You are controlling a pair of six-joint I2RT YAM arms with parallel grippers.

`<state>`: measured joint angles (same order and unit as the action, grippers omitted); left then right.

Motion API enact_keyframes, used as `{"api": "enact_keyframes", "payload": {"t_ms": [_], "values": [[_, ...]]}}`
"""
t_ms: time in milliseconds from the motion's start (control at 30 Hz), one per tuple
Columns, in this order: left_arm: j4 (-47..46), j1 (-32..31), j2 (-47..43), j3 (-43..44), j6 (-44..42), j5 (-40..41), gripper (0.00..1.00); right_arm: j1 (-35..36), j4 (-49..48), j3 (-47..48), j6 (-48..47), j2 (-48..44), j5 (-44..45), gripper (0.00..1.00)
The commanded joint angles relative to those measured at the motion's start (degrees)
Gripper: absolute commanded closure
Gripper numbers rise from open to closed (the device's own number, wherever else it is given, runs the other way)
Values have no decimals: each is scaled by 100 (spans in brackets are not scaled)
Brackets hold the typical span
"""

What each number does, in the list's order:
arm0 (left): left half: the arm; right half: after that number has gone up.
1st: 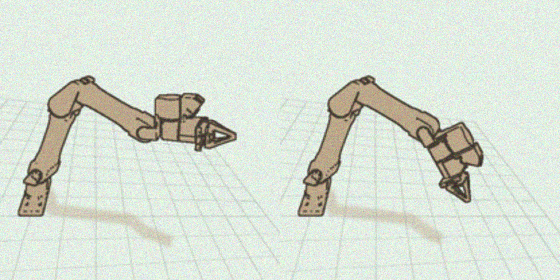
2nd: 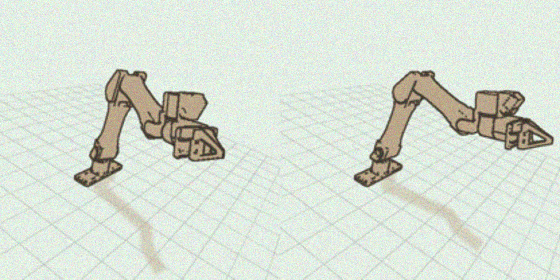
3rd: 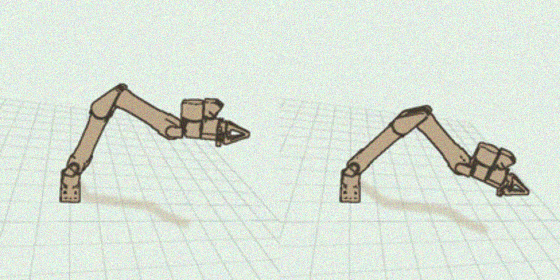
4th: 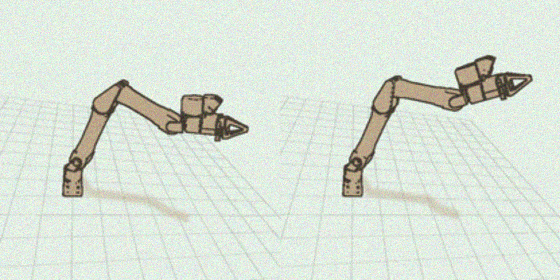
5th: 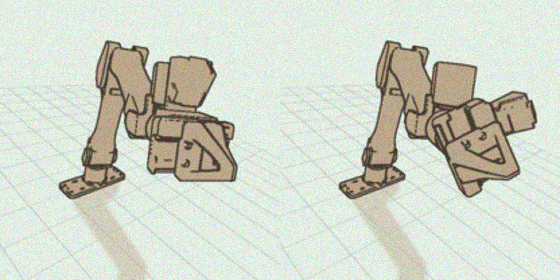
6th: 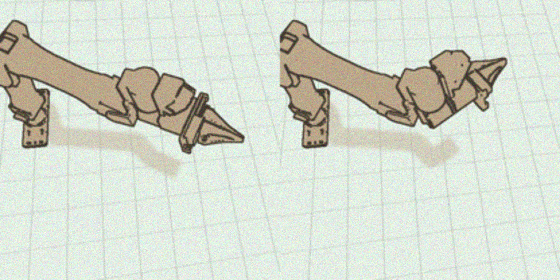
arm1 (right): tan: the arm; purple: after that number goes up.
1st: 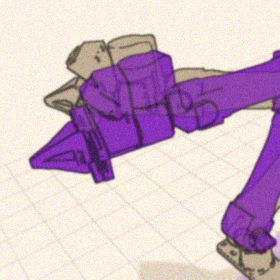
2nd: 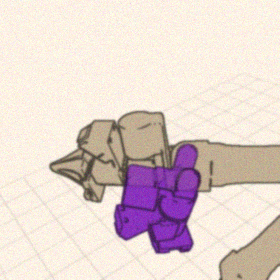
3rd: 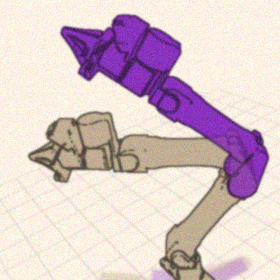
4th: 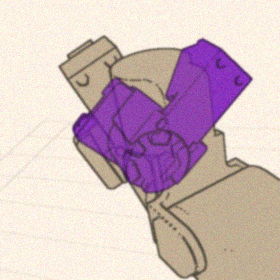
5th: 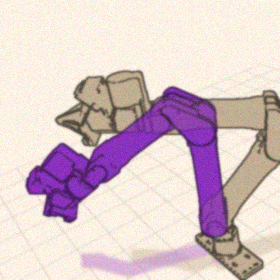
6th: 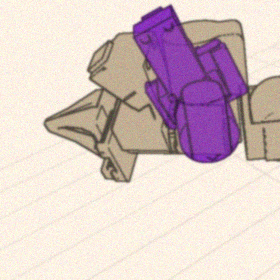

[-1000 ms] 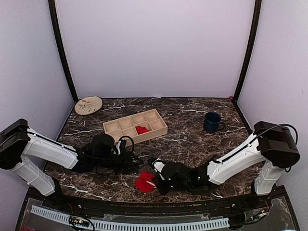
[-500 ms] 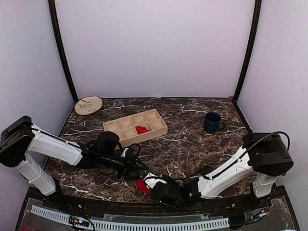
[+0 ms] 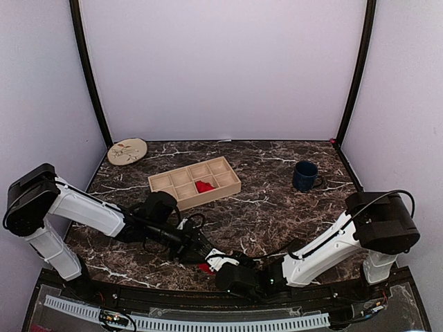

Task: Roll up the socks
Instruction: Roll the sock at the center of the board.

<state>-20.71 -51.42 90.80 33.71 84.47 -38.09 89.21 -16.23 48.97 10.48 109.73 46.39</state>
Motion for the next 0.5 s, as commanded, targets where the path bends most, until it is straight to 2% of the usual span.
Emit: {"api": "enact_keyframes", "payload": {"t_ms": [0, 100, 333, 467], "values": [[56, -10, 190, 210, -29, 83, 48, 83, -139, 78, -71, 99, 97, 100], [-56, -9, 422, 392, -14, 77, 47, 88, -164, 69, -78, 94, 67, 100], [384, -9, 732, 745, -309, 45, 48, 96, -228, 66, -125, 43, 28, 100], [533, -9, 731, 696, -418, 78, 63, 97, -253, 45, -145, 37, 33, 100]]}}
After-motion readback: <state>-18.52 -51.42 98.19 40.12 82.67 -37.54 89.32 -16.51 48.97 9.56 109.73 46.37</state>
